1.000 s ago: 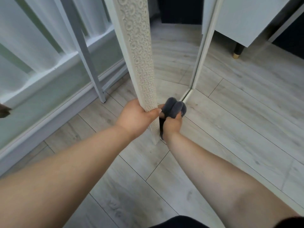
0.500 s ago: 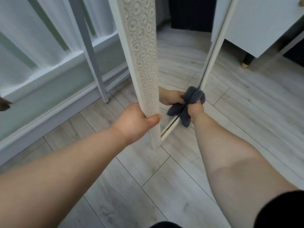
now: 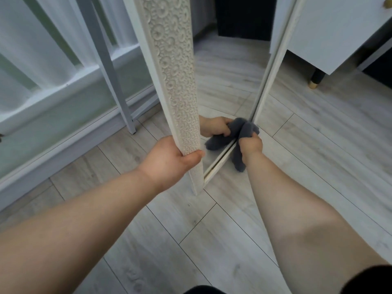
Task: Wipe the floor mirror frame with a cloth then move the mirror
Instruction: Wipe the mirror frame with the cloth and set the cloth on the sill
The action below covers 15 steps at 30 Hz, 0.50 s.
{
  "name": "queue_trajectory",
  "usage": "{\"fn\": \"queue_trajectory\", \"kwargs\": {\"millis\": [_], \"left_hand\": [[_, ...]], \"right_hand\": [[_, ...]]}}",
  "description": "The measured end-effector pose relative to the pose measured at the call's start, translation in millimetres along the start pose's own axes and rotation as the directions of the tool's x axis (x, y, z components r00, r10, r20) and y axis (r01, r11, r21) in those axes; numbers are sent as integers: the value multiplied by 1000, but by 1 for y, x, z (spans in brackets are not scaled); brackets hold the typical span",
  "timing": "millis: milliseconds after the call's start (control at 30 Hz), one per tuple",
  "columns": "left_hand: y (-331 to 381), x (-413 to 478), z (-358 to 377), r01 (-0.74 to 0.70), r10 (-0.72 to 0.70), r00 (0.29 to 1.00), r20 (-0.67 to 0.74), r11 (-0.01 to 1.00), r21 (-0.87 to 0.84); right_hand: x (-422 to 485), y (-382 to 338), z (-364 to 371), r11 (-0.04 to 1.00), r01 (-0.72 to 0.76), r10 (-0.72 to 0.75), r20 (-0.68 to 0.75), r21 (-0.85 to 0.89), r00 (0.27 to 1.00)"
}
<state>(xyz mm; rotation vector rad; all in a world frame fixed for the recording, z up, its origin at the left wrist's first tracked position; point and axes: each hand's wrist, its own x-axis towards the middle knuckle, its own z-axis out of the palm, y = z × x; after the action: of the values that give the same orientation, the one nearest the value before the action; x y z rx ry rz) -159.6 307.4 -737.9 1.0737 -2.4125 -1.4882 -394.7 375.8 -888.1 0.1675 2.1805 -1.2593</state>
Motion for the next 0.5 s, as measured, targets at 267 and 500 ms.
{"fn": "queue_trajectory", "kwargs": {"millis": [267, 500], "left_hand": [[1, 0, 1, 50, -49, 998, -28, 999, 16], [2, -1, 0, 63, -63, 998, -26, 998, -1]], "right_hand": [[18, -64, -35, 788, 284, -115, -322, 547, 940], [24, -85, -11, 820, 202, -165, -116, 535, 979]]}}
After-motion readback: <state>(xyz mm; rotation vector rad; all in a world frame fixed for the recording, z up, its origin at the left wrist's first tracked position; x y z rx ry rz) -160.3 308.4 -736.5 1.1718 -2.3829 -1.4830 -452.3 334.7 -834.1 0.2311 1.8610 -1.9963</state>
